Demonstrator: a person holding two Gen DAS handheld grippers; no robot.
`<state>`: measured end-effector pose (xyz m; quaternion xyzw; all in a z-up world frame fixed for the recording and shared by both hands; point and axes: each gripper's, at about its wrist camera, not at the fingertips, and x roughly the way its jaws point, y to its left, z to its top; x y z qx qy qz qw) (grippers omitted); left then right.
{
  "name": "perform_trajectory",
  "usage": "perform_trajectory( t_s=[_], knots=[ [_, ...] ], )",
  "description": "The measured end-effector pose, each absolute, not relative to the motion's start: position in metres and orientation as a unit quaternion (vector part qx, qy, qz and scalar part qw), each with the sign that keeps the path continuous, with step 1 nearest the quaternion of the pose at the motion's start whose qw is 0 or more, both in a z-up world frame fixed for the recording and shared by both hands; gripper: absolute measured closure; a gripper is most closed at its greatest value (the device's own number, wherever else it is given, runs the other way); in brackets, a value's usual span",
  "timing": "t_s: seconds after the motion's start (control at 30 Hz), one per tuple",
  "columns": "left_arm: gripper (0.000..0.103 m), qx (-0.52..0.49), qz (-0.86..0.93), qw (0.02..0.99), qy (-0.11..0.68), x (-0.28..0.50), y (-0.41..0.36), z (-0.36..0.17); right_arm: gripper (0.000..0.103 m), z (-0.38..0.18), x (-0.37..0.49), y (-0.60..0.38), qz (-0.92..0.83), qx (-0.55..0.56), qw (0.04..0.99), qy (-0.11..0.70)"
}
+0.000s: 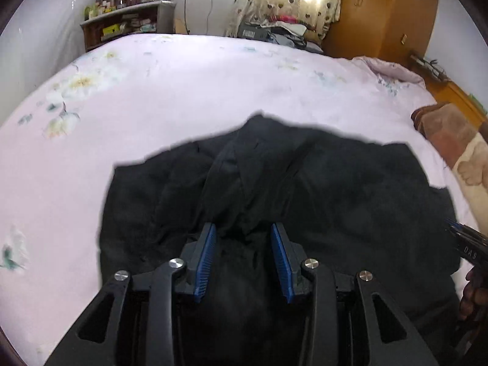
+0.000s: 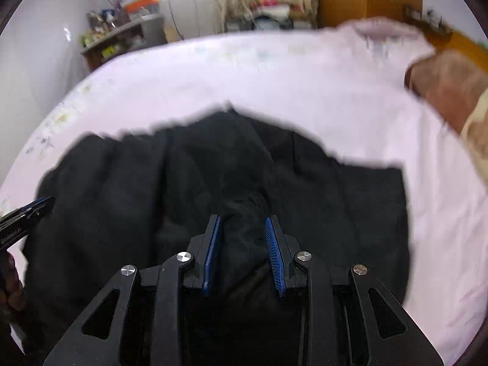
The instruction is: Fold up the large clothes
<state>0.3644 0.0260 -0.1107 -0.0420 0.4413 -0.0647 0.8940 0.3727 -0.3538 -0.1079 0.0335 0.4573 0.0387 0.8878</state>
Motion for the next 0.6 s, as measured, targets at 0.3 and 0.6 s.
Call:
perform_trajectory(
  t_s=[0.3, 0.6],
  knots=[
    [0.064, -0.015, -0.070, 0.899, 0.432, 0.344, 0.023, -0.093, 0.072, -0.105, 0.356, -0.358, 0.033, 0.054, 0.887, 0.457],
    [0.064, -0.041, -0.142, 0.893, 0.425, 0.274, 0.017, -0.085, 0.072, -0.070, 0.287, -0.292, 0.132, 0.053, 0.901, 0.410]
  ],
)
